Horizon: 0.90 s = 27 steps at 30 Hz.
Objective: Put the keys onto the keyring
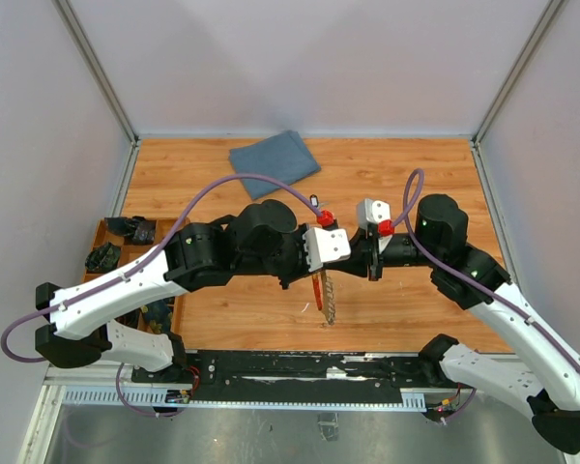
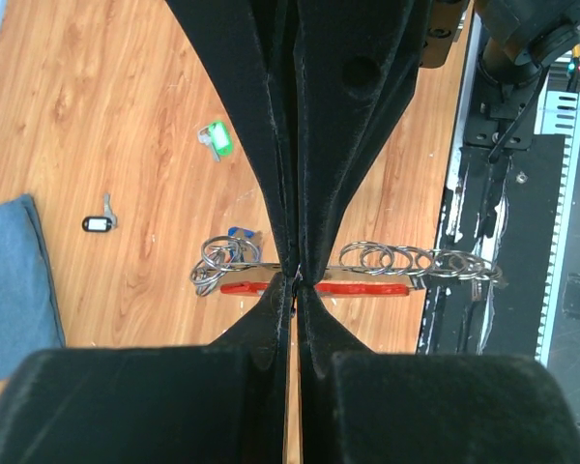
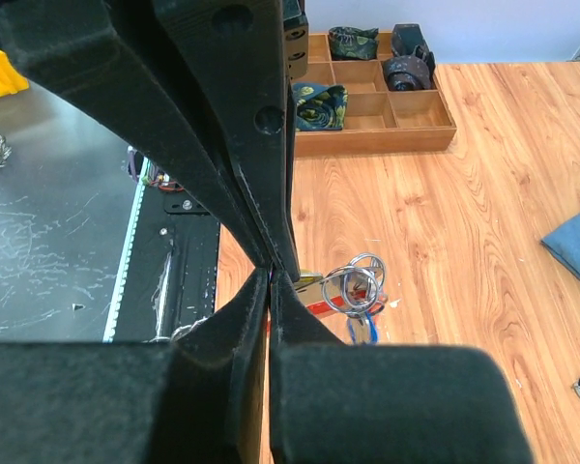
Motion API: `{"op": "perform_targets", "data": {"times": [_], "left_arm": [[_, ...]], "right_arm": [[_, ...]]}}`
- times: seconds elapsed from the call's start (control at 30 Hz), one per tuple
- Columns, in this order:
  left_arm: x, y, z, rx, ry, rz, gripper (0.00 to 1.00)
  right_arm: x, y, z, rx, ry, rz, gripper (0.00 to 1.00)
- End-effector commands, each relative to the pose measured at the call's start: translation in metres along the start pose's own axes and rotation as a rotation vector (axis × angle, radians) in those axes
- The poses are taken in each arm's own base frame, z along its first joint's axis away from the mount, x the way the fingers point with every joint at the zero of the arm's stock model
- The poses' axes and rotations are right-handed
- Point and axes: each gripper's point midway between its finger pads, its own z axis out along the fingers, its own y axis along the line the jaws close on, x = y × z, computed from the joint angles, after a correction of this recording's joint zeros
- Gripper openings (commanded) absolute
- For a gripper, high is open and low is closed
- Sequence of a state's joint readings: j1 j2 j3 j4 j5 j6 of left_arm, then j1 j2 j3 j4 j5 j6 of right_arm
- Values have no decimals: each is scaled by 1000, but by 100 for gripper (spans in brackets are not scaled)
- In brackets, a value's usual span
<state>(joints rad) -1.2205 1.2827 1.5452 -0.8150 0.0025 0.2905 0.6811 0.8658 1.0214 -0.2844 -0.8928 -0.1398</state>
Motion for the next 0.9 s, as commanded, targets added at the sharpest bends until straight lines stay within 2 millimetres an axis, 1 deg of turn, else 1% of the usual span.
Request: {"op": "perform_targets", "data": {"times": [0.0,0.13,0.27,0.4,0.67,0.87], "left_arm": [[-27,5,-10,-20,-101,7,3],[-30,3,-14,-15,-132,-2,20],[-33,1,-18,-5,-161,-13,27],[-36,-2,-21,6,-195,-19,29],[-43,-12,-28,51,-274,-2,30],[-50,-7,-38,19,-328,11,30]], "right_arm": [[-5,4,-3,4,-1,-33,0],[-15,6,-9,22,-14,-57,0],[-24,9,-14,27,-27,-70,0],[-35,14,-20,32,-45,-88,0],[-51,23,-25,11,-81,-108,0],[-60,31,-29,-19,-102,-121,0]]}}
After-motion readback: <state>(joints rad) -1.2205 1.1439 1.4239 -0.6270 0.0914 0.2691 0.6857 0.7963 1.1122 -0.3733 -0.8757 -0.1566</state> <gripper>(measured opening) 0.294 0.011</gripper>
